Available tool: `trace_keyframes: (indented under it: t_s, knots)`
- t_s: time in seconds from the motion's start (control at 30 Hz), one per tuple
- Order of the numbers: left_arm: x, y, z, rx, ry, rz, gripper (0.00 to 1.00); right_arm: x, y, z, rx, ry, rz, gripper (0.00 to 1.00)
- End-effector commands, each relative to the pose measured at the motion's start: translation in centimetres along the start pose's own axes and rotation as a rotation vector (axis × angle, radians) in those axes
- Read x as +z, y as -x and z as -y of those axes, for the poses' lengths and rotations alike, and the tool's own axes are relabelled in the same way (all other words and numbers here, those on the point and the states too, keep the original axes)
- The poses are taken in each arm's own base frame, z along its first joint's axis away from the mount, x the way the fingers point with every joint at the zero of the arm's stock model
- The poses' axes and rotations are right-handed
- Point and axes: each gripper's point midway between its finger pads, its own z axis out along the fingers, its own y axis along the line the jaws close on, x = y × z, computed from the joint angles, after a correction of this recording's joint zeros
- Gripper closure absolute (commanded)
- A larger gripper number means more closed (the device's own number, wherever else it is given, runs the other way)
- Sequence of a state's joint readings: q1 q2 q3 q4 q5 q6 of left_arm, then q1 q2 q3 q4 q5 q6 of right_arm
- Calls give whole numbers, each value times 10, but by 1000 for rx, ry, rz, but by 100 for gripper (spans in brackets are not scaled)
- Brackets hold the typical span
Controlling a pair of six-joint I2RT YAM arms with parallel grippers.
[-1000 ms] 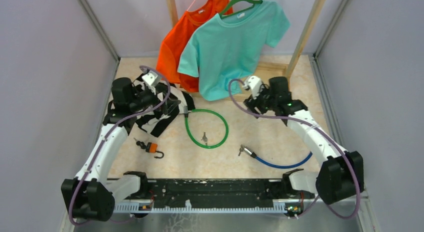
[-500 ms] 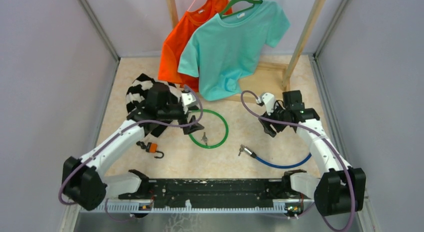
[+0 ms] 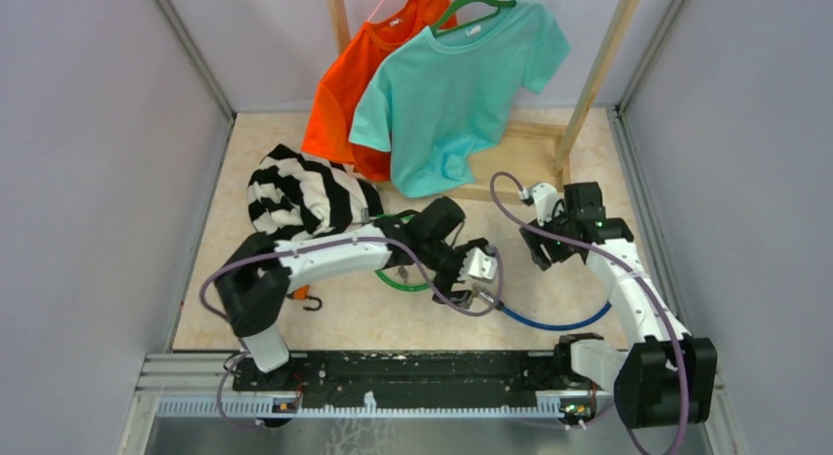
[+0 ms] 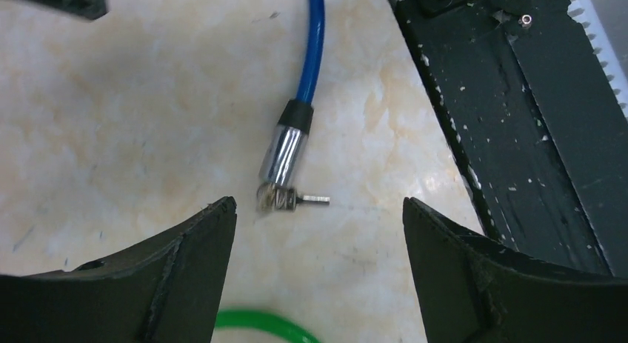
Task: Lock with the key
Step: Adjust the lock at the center of the board.
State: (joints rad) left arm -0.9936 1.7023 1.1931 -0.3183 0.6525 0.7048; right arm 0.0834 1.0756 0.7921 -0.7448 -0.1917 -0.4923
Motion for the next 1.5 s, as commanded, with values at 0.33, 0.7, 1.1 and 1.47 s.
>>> trace_keyframes:
  t_s: [0.33, 0.7, 1.1, 1.47]
  knots:
    - [102, -13, 2, 345, -234, -165, 31, 2, -13, 27, 74, -51, -11, 36]
    - [108, -52, 17, 481, -404, -298, 60, -16, -24, 35, 96, -89, -19, 36]
    - [61, -113, -25, 921, -465, -616, 79, -17, -32, 33, 132, -94, -46, 36]
    - [66, -95, -120, 1030, -199, -500, 43, -20, -33, 55, 164, -191, -89, 36]
